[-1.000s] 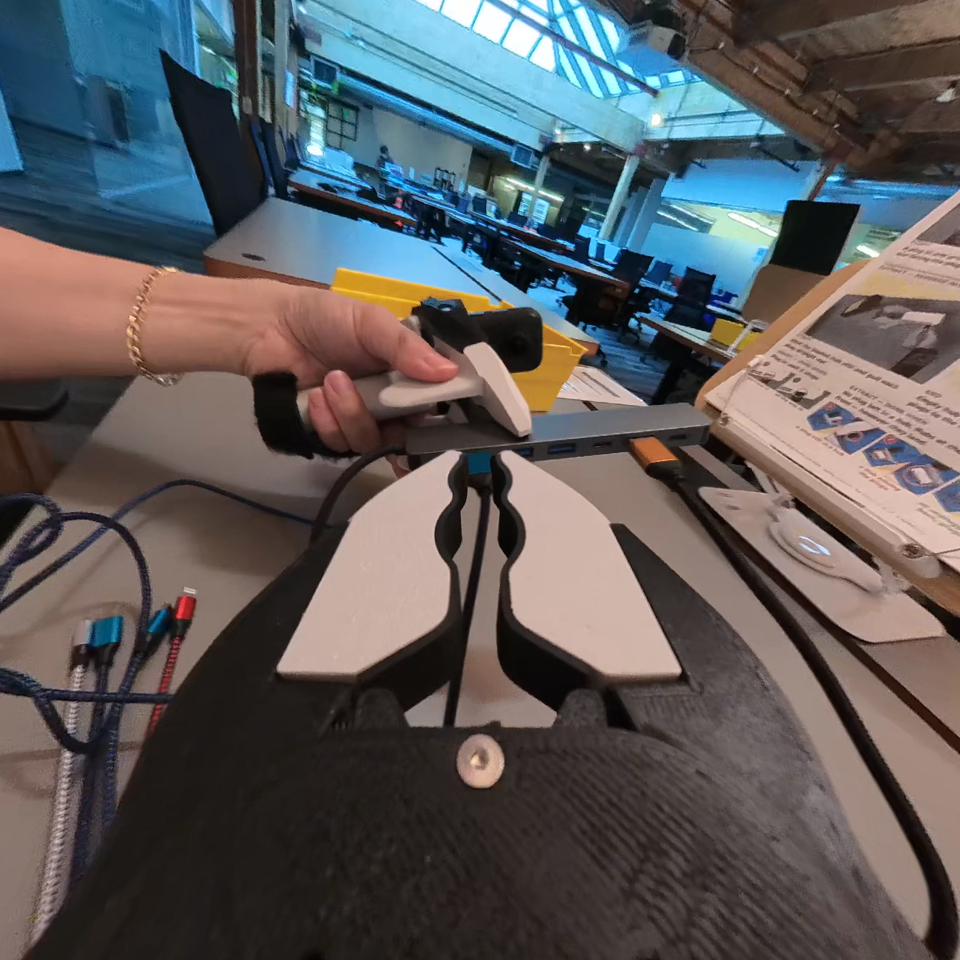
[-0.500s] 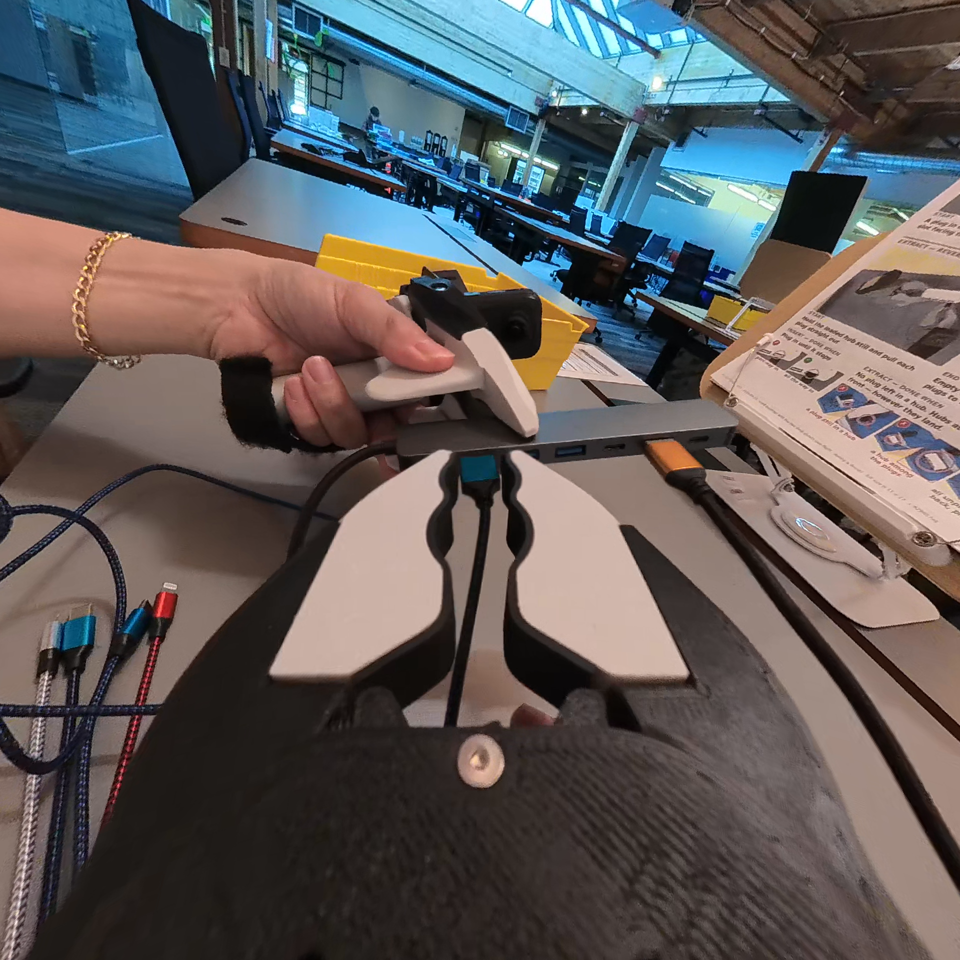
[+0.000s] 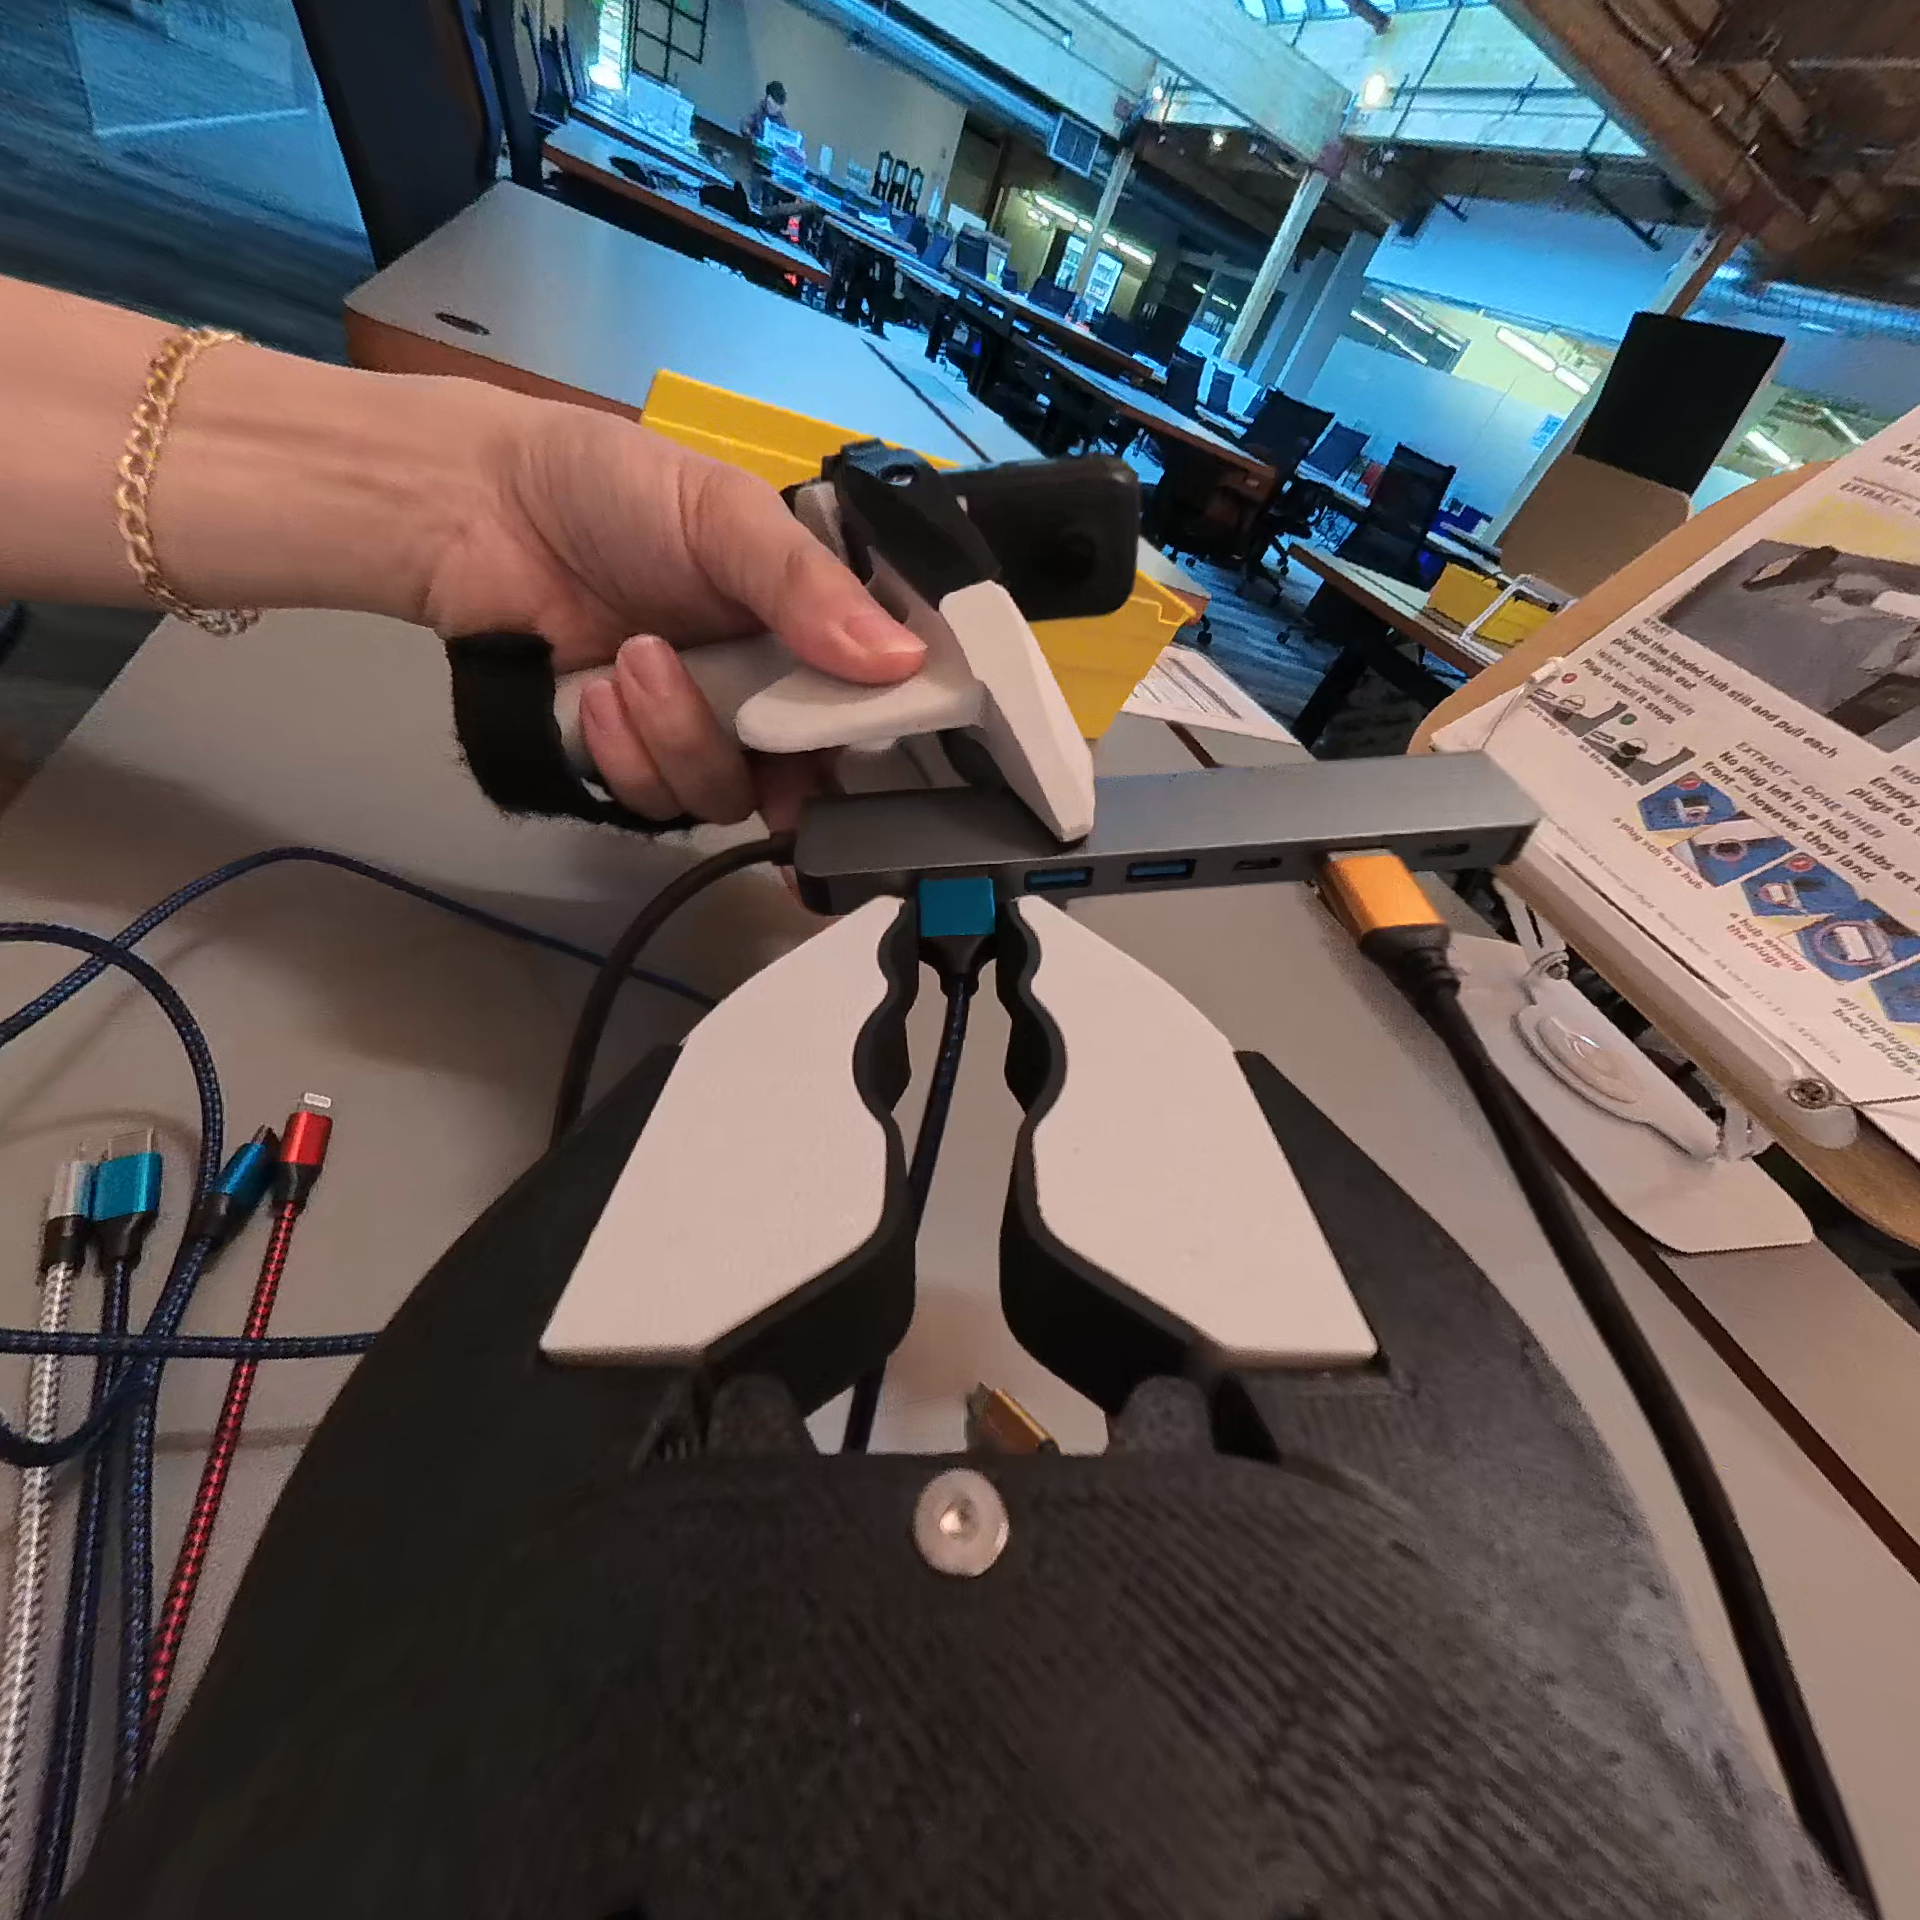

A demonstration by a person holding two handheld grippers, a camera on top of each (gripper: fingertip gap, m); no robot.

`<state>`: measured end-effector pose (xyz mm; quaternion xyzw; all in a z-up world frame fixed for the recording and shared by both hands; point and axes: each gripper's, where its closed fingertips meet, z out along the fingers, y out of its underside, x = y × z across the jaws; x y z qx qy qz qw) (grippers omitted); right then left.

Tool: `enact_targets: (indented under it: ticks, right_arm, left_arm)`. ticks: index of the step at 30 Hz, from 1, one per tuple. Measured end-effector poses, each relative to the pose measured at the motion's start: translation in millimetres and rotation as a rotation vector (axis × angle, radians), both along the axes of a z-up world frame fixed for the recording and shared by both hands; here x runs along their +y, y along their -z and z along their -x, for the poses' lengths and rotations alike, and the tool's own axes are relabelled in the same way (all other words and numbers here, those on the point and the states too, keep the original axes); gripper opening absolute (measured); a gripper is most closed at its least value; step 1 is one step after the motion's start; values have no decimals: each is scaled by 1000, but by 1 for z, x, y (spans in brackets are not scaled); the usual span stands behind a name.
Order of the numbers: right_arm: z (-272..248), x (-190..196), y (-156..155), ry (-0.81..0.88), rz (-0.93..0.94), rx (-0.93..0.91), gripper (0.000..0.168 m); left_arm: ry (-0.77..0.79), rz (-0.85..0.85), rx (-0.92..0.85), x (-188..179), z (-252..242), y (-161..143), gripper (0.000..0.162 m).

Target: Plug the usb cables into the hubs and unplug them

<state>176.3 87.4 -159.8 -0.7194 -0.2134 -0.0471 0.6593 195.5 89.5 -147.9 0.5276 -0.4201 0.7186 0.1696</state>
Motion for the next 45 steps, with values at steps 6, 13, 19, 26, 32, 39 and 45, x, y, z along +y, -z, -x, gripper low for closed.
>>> enact_targets:
  ticks: [6,13,19,26,32,39,45]
  right_arm:
    - [-20,-22,2,41,84,-49,15]
    - [-89,-69,-19,242,4,46,14]
    - [-107,-66,-17,393,-32,-12,14]
    - [-23,-53,-4,-64,155,31,38]
    - [71,-70,23,-328,550,7,82]
    - [126,-84,103,-247,818,-197,99]
    - [118,-85,128,-136,955,-75,107]
  left_arm:
    - [-117,-26,-18,36,-5,-8,10]
    - [-298,-106,-75,119,28,-47,10]
    - [-344,-53,-262,135,51,-109,9]
    - [-351,-109,-281,139,74,-115,9]
    - [-348,-171,-251,138,93,-100,9]
    - [-340,-178,-250,134,104,-87,9]
    - [-322,-158,-253,127,103,-84,9]
